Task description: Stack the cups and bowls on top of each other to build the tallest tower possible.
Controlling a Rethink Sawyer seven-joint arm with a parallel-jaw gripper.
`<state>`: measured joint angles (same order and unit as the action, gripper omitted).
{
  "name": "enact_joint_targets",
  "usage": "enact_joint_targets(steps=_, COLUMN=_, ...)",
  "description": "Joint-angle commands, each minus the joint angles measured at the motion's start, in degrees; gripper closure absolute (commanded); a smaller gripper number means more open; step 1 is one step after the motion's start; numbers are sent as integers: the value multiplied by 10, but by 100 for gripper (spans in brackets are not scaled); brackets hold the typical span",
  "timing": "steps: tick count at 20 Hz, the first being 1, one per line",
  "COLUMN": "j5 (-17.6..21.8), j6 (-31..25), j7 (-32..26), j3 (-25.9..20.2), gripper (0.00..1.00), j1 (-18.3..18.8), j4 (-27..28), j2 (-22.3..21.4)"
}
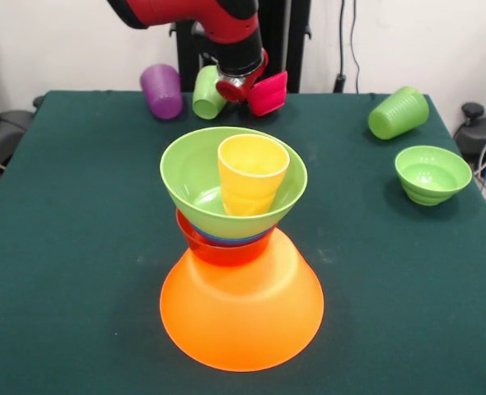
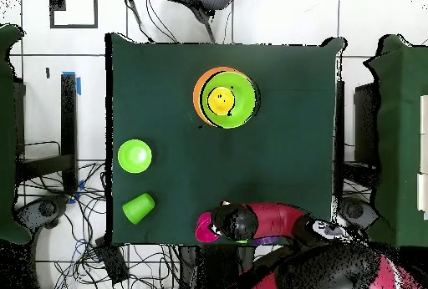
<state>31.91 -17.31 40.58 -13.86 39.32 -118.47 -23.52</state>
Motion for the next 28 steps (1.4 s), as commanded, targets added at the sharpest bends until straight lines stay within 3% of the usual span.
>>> enact_joint_targets(steps=1, j5=10, j6=17, j7=91, j3=-15, gripper=100, j1=-17, j4=43, j2=10)
enact_joint_targets(steps=6, j5=11, j6=10, j7=83, j3=-21, gripper=100, j1=-18, j4=44, j2=-1)
enact_joint_targets(steps=13, j5=6, j6=-13, j7=89, j3=-4, gripper=100, j1=-46, j4=40, j2=-127)
enact_joint_targets(steps=18, j5=-8, j6=9, j7=84, j3=-40, gripper=100, j1=-20, j4=32, j2=-185)
enact_joint_targets(steps=23, j5=-41, j6=-15, j7=58, j3=-99, gripper=100, j1=27, j4=16, j2=-237)
enact_joint_targets(steps=28, j5=-68, j6=-35, j7=56, j3=-125, gripper=100, j1=37, j4=20, j2=-265)
